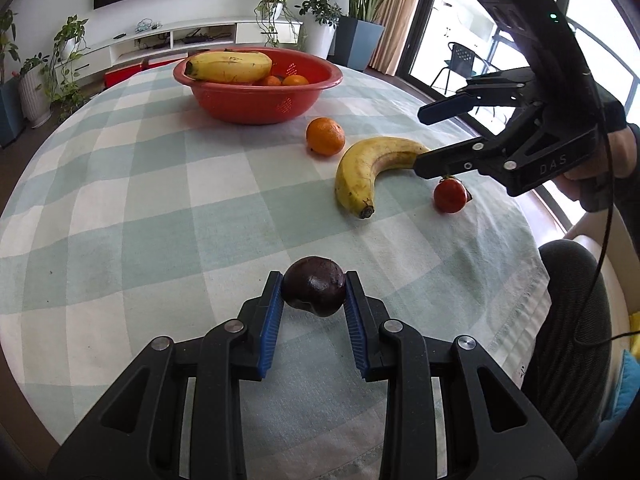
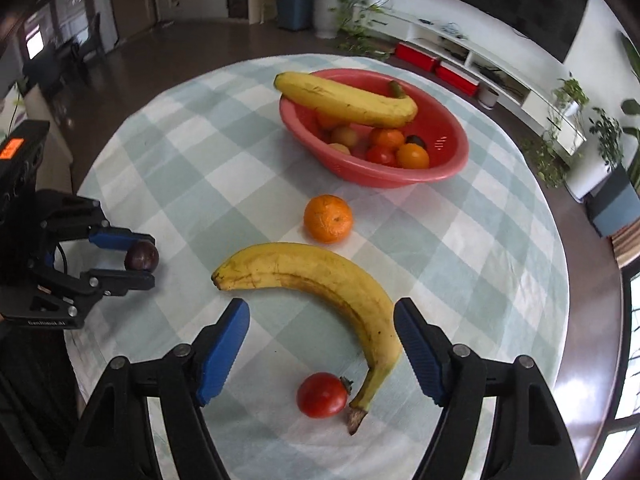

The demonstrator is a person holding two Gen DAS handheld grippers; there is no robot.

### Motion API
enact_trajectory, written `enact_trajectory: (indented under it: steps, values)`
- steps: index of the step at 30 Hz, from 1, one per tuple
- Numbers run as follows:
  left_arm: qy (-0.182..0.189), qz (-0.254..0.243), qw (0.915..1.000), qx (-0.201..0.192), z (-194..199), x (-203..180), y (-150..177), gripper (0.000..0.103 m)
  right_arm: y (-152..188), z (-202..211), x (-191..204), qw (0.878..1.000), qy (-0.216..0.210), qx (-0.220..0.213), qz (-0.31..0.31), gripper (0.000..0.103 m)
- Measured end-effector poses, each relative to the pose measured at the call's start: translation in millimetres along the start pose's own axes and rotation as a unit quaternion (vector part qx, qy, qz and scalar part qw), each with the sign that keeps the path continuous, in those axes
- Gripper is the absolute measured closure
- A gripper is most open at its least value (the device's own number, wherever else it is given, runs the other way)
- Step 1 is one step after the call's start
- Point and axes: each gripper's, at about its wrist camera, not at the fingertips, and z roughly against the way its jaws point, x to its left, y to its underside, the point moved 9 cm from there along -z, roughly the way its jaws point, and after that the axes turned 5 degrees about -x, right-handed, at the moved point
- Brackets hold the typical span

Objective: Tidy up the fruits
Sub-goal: 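Grasp the yellow banana with the right tool while the left tool holds the plum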

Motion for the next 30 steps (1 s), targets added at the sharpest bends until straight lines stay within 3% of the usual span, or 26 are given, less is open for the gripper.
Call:
enact_trajectory:
  steps: [5, 10, 17, 23, 30]
  values:
    - [0.012, 0.003, 0.9999, -0.010, 3, 0, -2, 0.075, 0, -26, -3, 0.997, -0.011, 0.065, 0.051, 0.027]
    - [0.020, 0.006, 0.9997, -0.012, 2, 0, -1, 0.075, 12, -47, -14, 0.991, -0.028, 0.119, 0.047, 0.029]
    - [0.028, 0.012, 0.9995, -0.013, -1, 0, 0, 0.075, 17, -50, -30, 0.989, -0.072, 0.126, 0.009, 0.032]
    - [0.028, 0.014, 0.9994, -0.013, -2, 1, 1, 0.075, 18, -45, -42, 0.988, -0.066, 0.142, 0.014, 0.054]
    - [0.027, 0.013, 0.9995, -0.011, -4, 0, 2, 0.075, 19, -42, -43, 0.987, -0.060, 0.146, 0.004, 0.058]
